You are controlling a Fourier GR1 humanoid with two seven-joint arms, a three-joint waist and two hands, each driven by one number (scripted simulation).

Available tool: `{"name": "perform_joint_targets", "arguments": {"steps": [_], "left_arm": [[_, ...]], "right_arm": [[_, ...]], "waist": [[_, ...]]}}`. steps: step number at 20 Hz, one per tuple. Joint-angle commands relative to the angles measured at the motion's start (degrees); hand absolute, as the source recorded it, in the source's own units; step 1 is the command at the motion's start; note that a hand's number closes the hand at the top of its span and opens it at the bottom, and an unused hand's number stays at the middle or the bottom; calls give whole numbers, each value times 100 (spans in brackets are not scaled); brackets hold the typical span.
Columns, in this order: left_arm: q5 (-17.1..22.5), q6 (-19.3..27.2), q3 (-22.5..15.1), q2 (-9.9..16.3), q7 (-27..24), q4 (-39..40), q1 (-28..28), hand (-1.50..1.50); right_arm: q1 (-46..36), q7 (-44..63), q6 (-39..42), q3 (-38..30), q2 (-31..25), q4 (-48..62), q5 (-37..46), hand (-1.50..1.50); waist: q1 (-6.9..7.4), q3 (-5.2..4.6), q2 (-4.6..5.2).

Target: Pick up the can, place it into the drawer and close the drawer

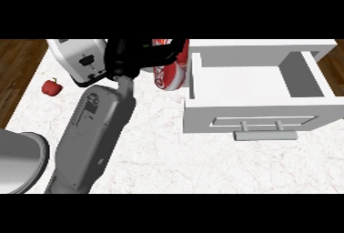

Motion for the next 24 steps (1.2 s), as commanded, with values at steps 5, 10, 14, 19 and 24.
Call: {"name": "perform_joint_targets", "arguments": {"steps": [5, 10, 14, 19, 24], "left_arm": [[414, 973, -598, -5, 47, 673, -1087, 150], [638, 976, -596, -5, -332, 1641, -1813, 150], [910, 985, -578, -5, -455, 2186, -2154, 150], [1551, 1060, -878, -5, -1068, 2912, -2456, 150], [2066, 1217, -1072, -5, -1221, 3498, -2998, 150]], "right_arm": [[-73, -144, -26, 210, 134, 72, 298, -150], [-216, -89, -142, 335, 132, 20, 327, -150], [-90, -69, 209, -101, -36, 224, -113, -150], [-299, 39, -53, 90, 43, 67, 143, -150], [-315, 205, -111, 292, 122, -311, 185, -150]], "waist": [[-39, 2, -1], [-84, 2, 18], [-96, 3, 15], [-177, 4, 48], [-272, 4, 78]]}}
